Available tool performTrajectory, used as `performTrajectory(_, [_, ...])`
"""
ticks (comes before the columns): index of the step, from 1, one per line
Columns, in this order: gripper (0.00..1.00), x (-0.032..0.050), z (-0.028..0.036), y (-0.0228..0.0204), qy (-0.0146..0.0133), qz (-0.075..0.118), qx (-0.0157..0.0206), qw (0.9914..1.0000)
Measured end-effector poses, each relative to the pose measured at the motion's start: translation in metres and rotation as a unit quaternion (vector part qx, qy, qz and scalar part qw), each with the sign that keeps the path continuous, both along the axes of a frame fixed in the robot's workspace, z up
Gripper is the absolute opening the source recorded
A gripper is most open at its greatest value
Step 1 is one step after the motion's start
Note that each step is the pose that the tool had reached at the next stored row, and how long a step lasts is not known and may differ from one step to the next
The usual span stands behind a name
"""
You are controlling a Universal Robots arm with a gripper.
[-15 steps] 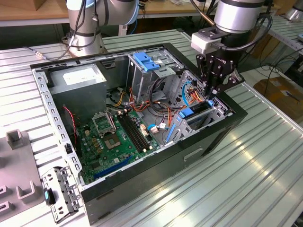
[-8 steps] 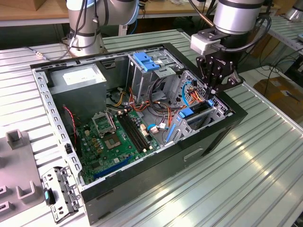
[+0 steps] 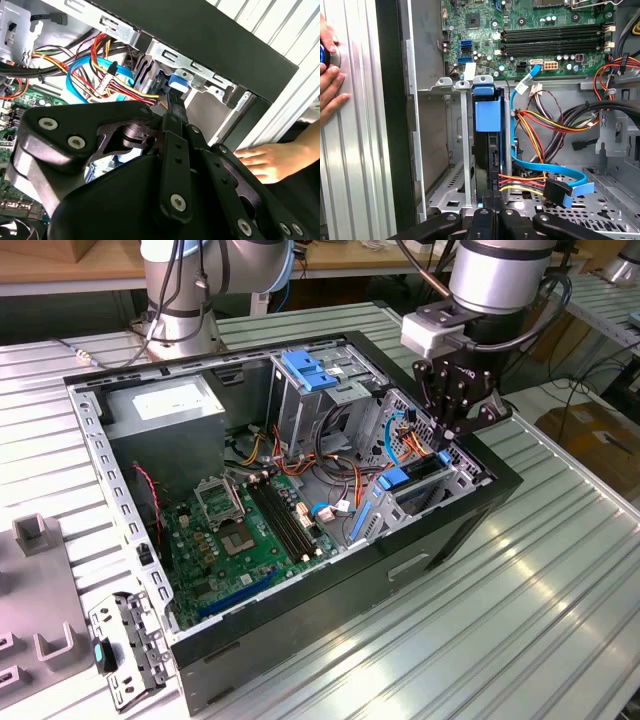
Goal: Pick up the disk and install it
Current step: 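Insert the first disk wire, then insert the second disk wire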
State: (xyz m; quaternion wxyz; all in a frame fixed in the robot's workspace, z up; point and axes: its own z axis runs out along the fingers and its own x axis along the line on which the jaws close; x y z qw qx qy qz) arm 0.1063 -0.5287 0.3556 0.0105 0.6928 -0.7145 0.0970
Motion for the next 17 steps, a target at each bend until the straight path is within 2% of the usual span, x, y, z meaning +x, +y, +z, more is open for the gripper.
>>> performTrajectory(3, [0.11, -0.0012, -0.0001, -0.0002, -0.0002, 0.012, 0.0, 0.99993])
performTrajectory(5, [0.11, -0.0062, -0.0001, -0.0002, -0.0002, 0.012, 0.0, 0.99992])
performTrajectory(7, [0.11, -0.0079, -0.0003, -0.0002, 0.0008, 0.013, 0.0, 0.99992])
performTrajectory(8, [0.11, -0.008, -0.0003, -0.0002, 0.0016, 0.013, 0.0, 0.99992])
performTrajectory(17, [0.11, -0.0058, -0.0004, -0.0002, 0.0018, 0.013, 0.0, 0.99992])
